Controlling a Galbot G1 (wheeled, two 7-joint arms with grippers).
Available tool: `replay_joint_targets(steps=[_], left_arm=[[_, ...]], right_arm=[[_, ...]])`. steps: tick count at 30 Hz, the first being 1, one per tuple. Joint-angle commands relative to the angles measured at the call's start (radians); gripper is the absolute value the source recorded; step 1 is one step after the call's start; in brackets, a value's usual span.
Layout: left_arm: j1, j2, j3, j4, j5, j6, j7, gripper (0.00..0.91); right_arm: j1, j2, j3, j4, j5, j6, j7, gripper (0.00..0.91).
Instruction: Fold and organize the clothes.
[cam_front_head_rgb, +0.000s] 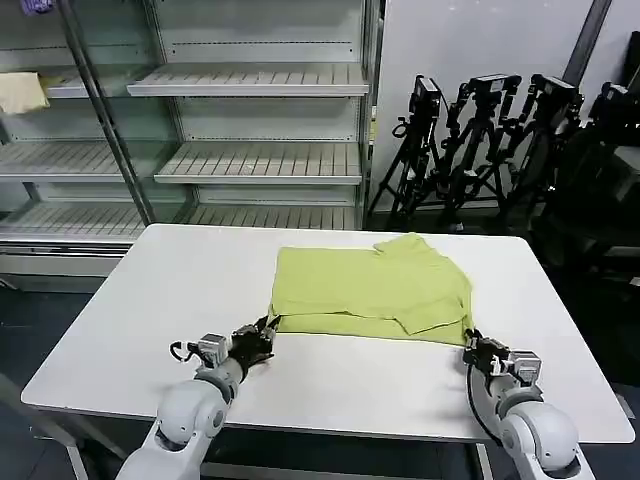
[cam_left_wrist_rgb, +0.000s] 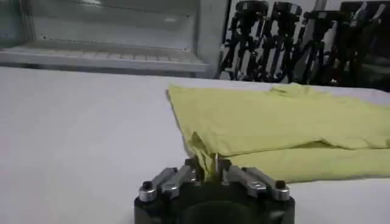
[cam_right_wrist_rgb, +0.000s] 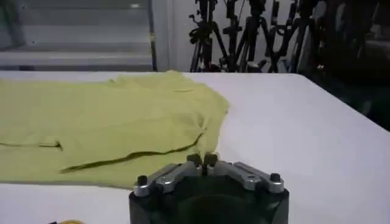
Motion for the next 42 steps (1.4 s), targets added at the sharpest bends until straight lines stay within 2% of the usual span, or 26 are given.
replay_joint_targets(steps=[1,4,8,13,14,15,19,22,26,30,33,39,42], left_arm=[[0.084,0.015,-0.003,-0.073,0.026,0.004,0.012,0.0],[0.203,0.046,-0.042,-0.191,0.037,0.003,0.015,0.0],[0.391,0.086,-0.15,-0.347,0.037,0.001,0.032,0.01],[0.545,0.112,-0.255,-0.47,0.034,0.001,0.041,0.02],[0.57,0.113,-0.268,-0.481,0.034,0.001,0.045,0.393],[0.583,0.114,-0.282,-0.488,0.035,0.001,0.056,0.907],[0.64,0.131,-0.324,-0.512,0.055,0.0,0.078,0.907],[0.628,0.136,-0.325,-0.523,0.058,-0.001,0.087,0.907],[0.566,0.132,-0.339,-0.565,0.028,-0.001,0.069,0.907],[0.464,0.163,-0.355,-0.584,-0.025,-0.001,0.058,0.907],[0.309,0.194,-0.286,-0.498,-0.049,-0.002,0.061,0.907],[0.021,0.204,-0.088,-0.25,-0.052,-0.002,0.053,0.907],[-0.096,0.223,-0.011,-0.125,-0.186,-0.001,0.042,0.907]], right_arm=[[-0.216,-0.001,0.031,0.227,-0.032,0.016,-0.023,0.0],[-0.315,-0.002,0.054,0.3,-0.083,0.037,-0.035,0.0],[-0.453,-0.012,0.108,0.37,-0.096,0.051,-0.041,0.0],[-0.545,-0.009,0.127,0.418,-0.116,0.056,-0.018,0.0],[-0.553,-0.009,0.127,0.423,-0.121,0.049,-0.011,0.333],[-0.561,-0.009,0.125,0.426,-0.125,0.038,-0.015,0.907],[-0.558,-0.011,0.138,0.438,-0.117,0.05,-0.021,0.907],[-0.526,-0.024,0.201,0.473,-0.08,0.057,-0.027,0.907],[-0.37,-0.063,0.223,0.477,-0.02,0.034,-0.009,0.907],[-0.03,-0.069,0.065,0.295,-0.046,-0.008,0.031,0.907],[0.188,-0.051,-0.077,0.135,-0.055,-0.025,0.063,0.907],[0.483,-0.013,-0.273,-0.132,-0.055,-0.025,0.098,0.907],[0.566,0.005,-0.307,-0.226,-0.006,-0.025,0.11,0.907]])
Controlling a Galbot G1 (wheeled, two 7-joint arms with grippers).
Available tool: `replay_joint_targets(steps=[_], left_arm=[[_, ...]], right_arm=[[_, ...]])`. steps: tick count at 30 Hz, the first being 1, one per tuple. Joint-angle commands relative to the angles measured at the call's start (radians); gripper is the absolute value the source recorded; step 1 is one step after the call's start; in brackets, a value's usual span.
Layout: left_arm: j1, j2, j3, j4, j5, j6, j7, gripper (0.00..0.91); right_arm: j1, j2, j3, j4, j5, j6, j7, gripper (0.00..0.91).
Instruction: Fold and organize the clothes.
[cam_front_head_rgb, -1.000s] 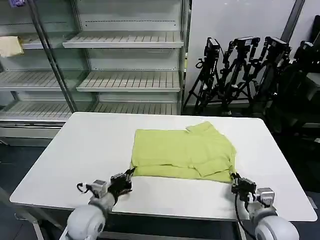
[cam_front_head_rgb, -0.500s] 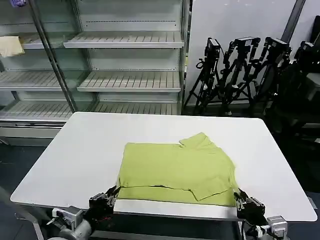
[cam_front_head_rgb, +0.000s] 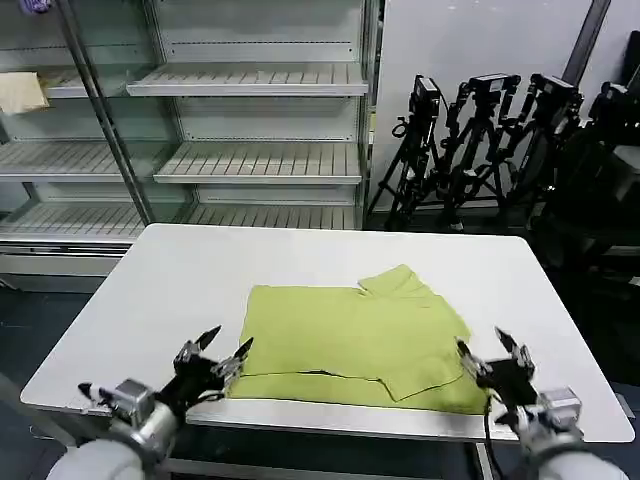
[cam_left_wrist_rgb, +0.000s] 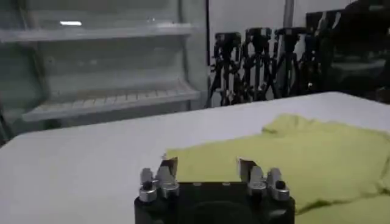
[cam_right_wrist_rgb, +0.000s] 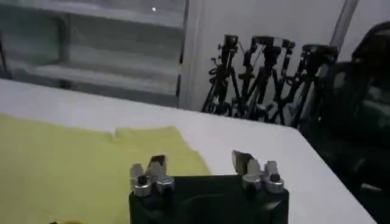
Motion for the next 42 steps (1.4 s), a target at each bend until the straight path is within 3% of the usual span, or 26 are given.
replay_joint_targets(steps=[1,5,11,23,24,25,26,27,32,42], left_arm=[[-0.329,0.034,0.182,0.253,-0.149,0.001,-0.033,0.907],[-0.505,0.03,0.262,0.415,-0.223,0.002,-0.066,0.907],[-0.639,-0.033,0.33,0.63,-0.22,0.003,-0.067,0.907],[-0.661,-0.072,0.328,0.741,-0.2,0.004,-0.036,0.907],[-0.659,-0.073,0.329,0.74,-0.195,0.004,-0.034,0.484],[-0.656,-0.072,0.33,0.739,-0.187,0.004,-0.033,0.141],[-0.653,-0.071,0.329,0.738,-0.183,0.005,-0.034,0.01],[-0.649,-0.07,0.329,0.736,-0.177,0.006,-0.035,0.01],[-0.633,-0.058,0.326,0.733,-0.169,0.006,-0.033,0.02],[-0.617,-0.063,0.316,0.737,-0.176,0.006,-0.029,0.02]], right_arm=[[0.489,0.032,-0.239,-0.387,0.063,-0.019,0.049,0.907],[0.551,0.054,-0.269,-0.498,0.075,-0.019,0.051,0.907],[0.588,0.084,-0.292,-0.635,0.07,-0.02,0.046,0.907],[0.626,0.148,-0.304,-0.759,0.05,-0.019,0.038,0.907],[0.628,0.148,-0.304,-0.761,0.054,-0.019,0.038,0.685],[0.63,0.148,-0.304,-0.762,0.066,-0.019,0.039,0.464],[0.632,0.149,-0.304,-0.763,0.085,-0.019,0.04,0.101],[0.633,0.15,-0.304,-0.764,0.097,-0.02,0.04,0.0],[0.639,0.155,-0.318,-0.785,0.142,-0.022,0.038,0.0],[0.648,0.166,-0.314,-0.798,0.142,-0.021,0.036,0.0]])
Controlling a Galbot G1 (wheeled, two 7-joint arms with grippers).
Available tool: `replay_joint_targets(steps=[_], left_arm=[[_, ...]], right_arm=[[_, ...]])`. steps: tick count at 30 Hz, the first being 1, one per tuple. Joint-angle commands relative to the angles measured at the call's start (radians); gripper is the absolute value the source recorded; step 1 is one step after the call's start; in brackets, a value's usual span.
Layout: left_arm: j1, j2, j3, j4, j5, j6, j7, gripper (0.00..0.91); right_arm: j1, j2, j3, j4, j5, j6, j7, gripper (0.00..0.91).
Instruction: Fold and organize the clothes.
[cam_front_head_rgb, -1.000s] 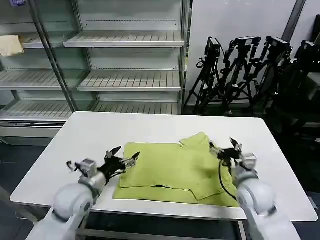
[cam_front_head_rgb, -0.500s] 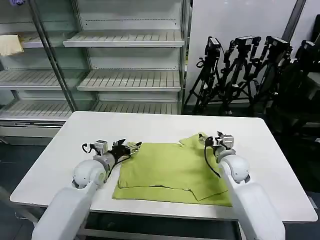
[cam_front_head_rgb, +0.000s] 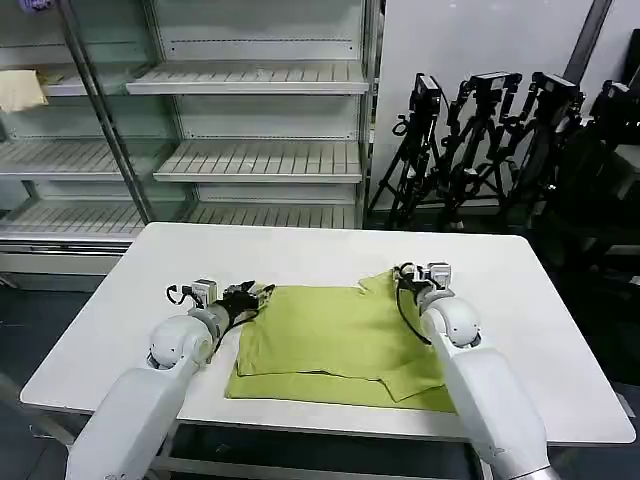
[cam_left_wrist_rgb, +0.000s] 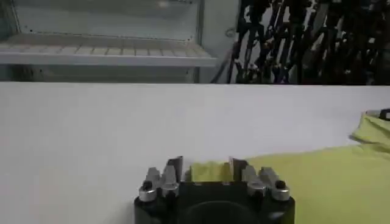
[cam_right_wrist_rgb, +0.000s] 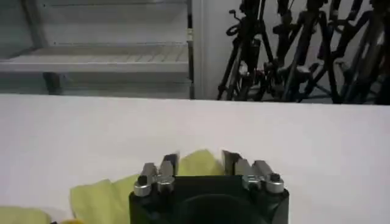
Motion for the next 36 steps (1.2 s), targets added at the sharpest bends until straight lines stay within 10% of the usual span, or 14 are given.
replay_joint_targets(steps=[1,11,12,14,15,25,27,28,29,36], left_arm=[[-0.015,-0.007,0.006,0.033,-0.003,0.002,0.002,0.02],[-0.009,-0.008,-0.002,0.015,0.001,0.0,0.021,0.02],[-0.007,-0.007,-0.003,0.011,0.002,0.0,0.022,0.02],[0.002,-0.004,-0.006,0.004,0.007,0.0,0.026,0.02],[0.005,-0.003,-0.008,0.001,0.009,0.0,0.029,0.02],[0.028,-0.003,-0.019,-0.016,0.024,-0.001,0.037,0.02],[0.03,-0.005,-0.02,-0.017,0.029,-0.001,0.041,0.01],[0.03,-0.007,-0.022,-0.017,0.032,-0.001,0.042,0.02],[0.032,-0.008,-0.022,-0.017,0.033,-0.001,0.043,0.02],[0.039,-0.021,-0.025,-0.019,0.05,-0.002,0.046,0.01]], right_arm=[[0.018,0.012,-0.01,-0.039,0.027,0.0,-0.002,0.0],[0.008,0.004,0.007,-0.028,0.005,0.002,-0.017,0.0],[0.007,0.002,0.01,-0.021,-0.005,0.002,-0.019,0.101],[0.004,-0.003,0.015,-0.009,-0.036,0.002,-0.029,0.826],[0.004,-0.005,0.016,-0.001,-0.038,0.003,-0.03,0.907],[-0.003,-0.004,0.019,-0.018,-0.073,0.001,-0.037,0.907],[-0.008,-0.002,0.014,-0.028,-0.071,0.0,-0.039,0.816],[-0.011,0.001,0.013,-0.034,-0.069,0.0,-0.037,0.151],[-0.012,0.004,0.012,-0.04,-0.067,0.0,-0.036,0.03],[-0.012,0.012,0.014,-0.053,-0.052,0.001,-0.035,0.0]])
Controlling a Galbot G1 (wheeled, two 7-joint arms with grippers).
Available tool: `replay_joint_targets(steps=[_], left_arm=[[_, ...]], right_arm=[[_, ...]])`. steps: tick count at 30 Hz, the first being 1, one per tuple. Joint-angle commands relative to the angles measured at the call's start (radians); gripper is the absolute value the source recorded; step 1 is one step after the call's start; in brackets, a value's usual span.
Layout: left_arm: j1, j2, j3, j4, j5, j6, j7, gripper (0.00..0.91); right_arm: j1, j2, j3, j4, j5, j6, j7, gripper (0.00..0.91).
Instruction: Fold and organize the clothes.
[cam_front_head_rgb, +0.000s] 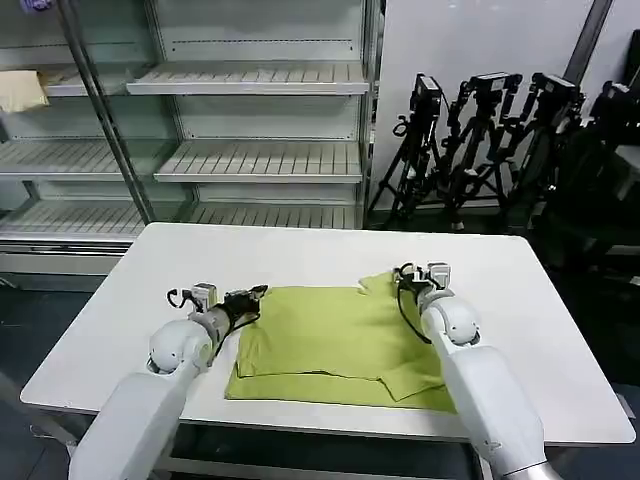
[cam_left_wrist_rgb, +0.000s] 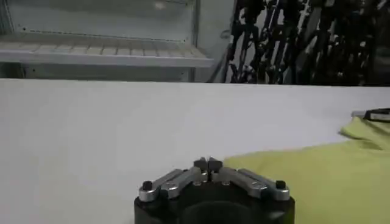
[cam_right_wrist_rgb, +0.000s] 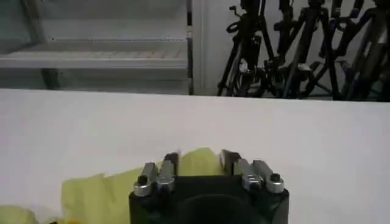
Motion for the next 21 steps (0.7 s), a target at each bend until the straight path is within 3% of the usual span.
replay_joint_targets(steps=[1,11,21], left_arm=[[0.003,-0.008,0.0,0.0,0.01,0.002,0.003,0.01],[-0.004,-0.02,0.0,-0.001,0.015,0.001,0.013,0.02],[0.07,0.033,-0.03,-0.148,0.021,-0.001,0.024,0.02]], right_arm=[[-0.005,0.003,-0.001,-0.014,0.005,-0.003,-0.004,0.0],[-0.03,-0.029,0.016,0.083,0.017,0.039,-0.029,0.0],[-0.172,-0.108,0.06,0.364,0.086,0.015,-0.018,0.0]])
